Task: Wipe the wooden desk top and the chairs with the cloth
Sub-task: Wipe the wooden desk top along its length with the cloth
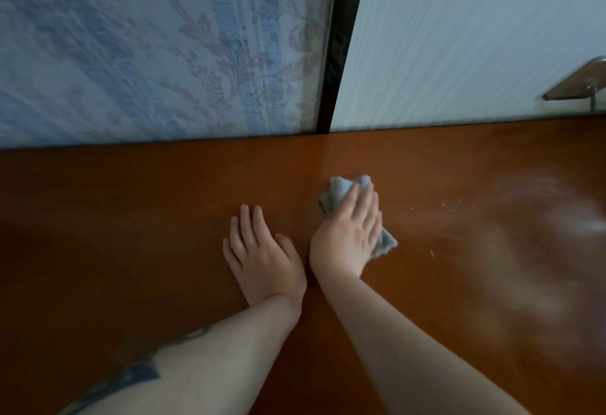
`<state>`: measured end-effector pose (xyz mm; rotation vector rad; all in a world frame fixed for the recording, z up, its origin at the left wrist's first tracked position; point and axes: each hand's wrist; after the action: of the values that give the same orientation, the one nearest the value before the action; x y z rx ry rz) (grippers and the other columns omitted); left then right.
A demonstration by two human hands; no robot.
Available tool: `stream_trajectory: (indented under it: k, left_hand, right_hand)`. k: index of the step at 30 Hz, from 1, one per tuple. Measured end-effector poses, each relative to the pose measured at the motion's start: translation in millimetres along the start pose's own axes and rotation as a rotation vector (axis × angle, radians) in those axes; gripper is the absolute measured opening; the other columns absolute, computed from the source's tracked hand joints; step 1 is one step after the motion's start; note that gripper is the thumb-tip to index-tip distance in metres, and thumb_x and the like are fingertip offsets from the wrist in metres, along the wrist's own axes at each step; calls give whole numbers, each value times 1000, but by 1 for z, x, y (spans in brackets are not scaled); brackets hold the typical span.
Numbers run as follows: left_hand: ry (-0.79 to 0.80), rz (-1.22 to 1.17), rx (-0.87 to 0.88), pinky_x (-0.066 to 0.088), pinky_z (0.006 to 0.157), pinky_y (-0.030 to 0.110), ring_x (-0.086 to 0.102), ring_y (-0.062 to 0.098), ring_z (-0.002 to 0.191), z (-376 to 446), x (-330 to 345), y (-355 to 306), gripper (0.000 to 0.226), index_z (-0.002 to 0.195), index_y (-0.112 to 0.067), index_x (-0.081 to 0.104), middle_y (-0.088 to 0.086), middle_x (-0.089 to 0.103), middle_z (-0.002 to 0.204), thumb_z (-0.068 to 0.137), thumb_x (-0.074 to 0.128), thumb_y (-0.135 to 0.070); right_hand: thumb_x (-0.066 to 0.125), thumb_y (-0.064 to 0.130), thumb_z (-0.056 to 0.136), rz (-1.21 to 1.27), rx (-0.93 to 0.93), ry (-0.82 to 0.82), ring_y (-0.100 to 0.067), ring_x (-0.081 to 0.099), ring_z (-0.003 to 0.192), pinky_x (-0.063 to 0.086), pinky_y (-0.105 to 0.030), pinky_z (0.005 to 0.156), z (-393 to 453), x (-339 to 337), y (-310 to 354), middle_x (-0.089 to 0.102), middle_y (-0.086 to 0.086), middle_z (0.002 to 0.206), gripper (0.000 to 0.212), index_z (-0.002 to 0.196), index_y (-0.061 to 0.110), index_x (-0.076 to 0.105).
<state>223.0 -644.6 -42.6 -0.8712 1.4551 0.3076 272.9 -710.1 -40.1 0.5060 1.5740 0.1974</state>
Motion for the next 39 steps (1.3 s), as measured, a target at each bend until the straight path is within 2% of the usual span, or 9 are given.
stream_trajectory:
  k: [4, 7, 8, 12, 17, 21, 27, 33, 39]
  left_hand:
    - [-29, -46, 3, 5, 119, 40, 14, 18, 146, 0, 2, 2, 48, 147, -20, 34, -3, 26, 157, 100, 33, -25]
    - [-36, -84, 6, 0, 119, 37, 10, 15, 146, 1, 2, 3, 52, 148, -21, 32, -5, 23, 158, 100, 19, -33]
    - [-38, -96, 8, -1, 119, 36, 9, 14, 147, 1, 2, 3, 55, 149, -22, 32, -6, 23, 158, 98, 15, -35]
    - [-59, -127, 16, -1, 119, 36, 8, 13, 147, 0, 2, 4, 58, 149, -22, 32, -6, 23, 158, 97, 11, -37]
    - [-113, -206, 37, 5, 119, 38, 17, 16, 145, -1, 2, 6, 59, 144, -17, 42, -2, 32, 155, 96, 15, -38]
    - [-77, -329, 92, 4, 120, 38, 17, 18, 146, -1, -2, 14, 55, 142, -16, 47, 0, 34, 154, 94, 25, -33]
    - [56, -235, 344, -1, 120, 31, 1, 9, 148, -36, -14, 53, 57, 151, -19, 28, -3, 17, 160, 99, 17, -39]
    - [10, -199, 134, -2, 120, 27, 0, 3, 146, -109, -17, 83, 63, 150, -18, 31, -6, 18, 159, 96, 11, -44]
    - [60, -411, -12, 5, 121, 35, -1, -3, 143, -134, -27, 78, 47, 151, -23, 27, -11, 14, 159, 104, 33, -25]
  right_hand:
    - [47, 4, 90, 73, -585, 347, -16, 11, 147, 3, -32, 120, 47, -1, 14, 19, 2, 159, 64, 150, 20, 31]
    - [47, -17, 76, 243, -633, 640, 3, 39, 130, 20, -7, 108, 85, -21, -12, 39, 9, 147, 70, 135, 21, 55]
    - [45, -20, 74, 270, -572, 587, 5, 44, 125, 24, -6, 105, 95, -24, -22, 41, 9, 145, 72, 133, 20, 58]
    - [50, -13, 77, 219, -464, 173, -23, 34, 140, 16, -30, 117, 99, -15, -19, 45, -3, 146, 64, 133, 16, 57]
    - [49, -8, 73, 235, -821, 468, -19, 37, 138, 19, -33, 115, 41, -10, -17, 49, 2, 144, 67, 133, 20, 58]
    - [51, -10, 77, 217, -837, 510, -9, 28, 141, 9, -26, 116, 2, -24, -49, 44, 11, 147, 69, 136, 26, 54]
    - [50, -5, 79, 221, -880, 581, -3, 22, 142, 3, -25, 115, -44, -41, -83, 39, 15, 149, 66, 137, 27, 53]
    - [52, 5, 87, 177, -936, 609, 1, 14, 142, -3, -21, 115, -95, -53, -111, 29, 18, 153, 62, 143, 30, 45]
    - [52, 13, 91, 175, -1107, 687, -3, 20, 142, -1, -23, 115, -140, -55, -125, 36, 13, 151, 52, 141, 26, 48]
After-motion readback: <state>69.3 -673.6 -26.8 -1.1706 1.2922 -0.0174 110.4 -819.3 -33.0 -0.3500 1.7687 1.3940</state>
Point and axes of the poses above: each hand's wrist, its own z-axis towards the middle knuckle, its own x-axis out of the palm, y = z × x
